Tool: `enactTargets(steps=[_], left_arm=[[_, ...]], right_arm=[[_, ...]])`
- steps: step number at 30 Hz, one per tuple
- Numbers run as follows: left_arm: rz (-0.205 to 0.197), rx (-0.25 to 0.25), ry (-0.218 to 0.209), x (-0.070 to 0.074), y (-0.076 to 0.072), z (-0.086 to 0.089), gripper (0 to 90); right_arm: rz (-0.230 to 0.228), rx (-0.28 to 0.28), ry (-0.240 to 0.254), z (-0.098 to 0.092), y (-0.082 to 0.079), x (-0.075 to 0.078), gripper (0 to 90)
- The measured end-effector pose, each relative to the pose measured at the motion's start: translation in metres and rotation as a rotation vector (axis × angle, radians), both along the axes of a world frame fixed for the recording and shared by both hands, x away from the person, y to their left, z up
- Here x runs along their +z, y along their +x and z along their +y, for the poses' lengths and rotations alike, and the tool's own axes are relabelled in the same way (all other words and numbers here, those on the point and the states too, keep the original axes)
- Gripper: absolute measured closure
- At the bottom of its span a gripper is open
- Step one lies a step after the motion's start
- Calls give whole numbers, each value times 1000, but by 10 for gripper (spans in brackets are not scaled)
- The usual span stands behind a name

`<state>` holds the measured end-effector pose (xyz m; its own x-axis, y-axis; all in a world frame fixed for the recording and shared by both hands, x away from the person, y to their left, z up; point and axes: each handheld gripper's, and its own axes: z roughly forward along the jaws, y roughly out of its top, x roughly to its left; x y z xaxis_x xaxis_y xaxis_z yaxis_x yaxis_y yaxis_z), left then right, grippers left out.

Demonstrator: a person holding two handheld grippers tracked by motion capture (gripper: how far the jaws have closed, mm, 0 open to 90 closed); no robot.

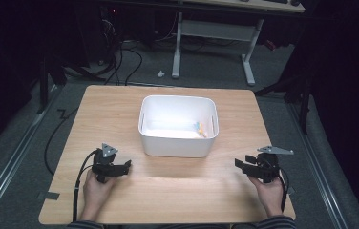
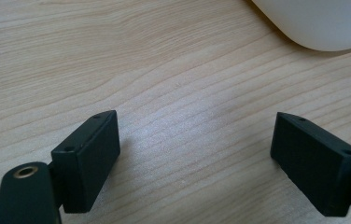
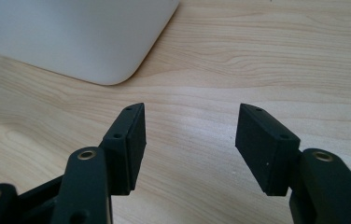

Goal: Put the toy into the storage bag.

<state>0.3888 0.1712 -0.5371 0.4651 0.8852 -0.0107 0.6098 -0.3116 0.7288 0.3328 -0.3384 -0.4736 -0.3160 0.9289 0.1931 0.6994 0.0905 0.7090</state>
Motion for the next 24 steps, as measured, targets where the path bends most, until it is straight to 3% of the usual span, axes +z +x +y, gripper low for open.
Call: enactTargets(steps=[12, 18, 24], left_arm=[[1, -2, 0, 0, 0, 0, 160], [1, -2, 0, 0, 0, 0, 160], [1, -2, 0, 0, 0, 0, 160]], right_arm=[[-12, -29, -43, 9, 5, -22, 428], [-66, -80, -137, 15, 8, -30, 427], [-100, -83, -192, 20, 10, -36, 414]])
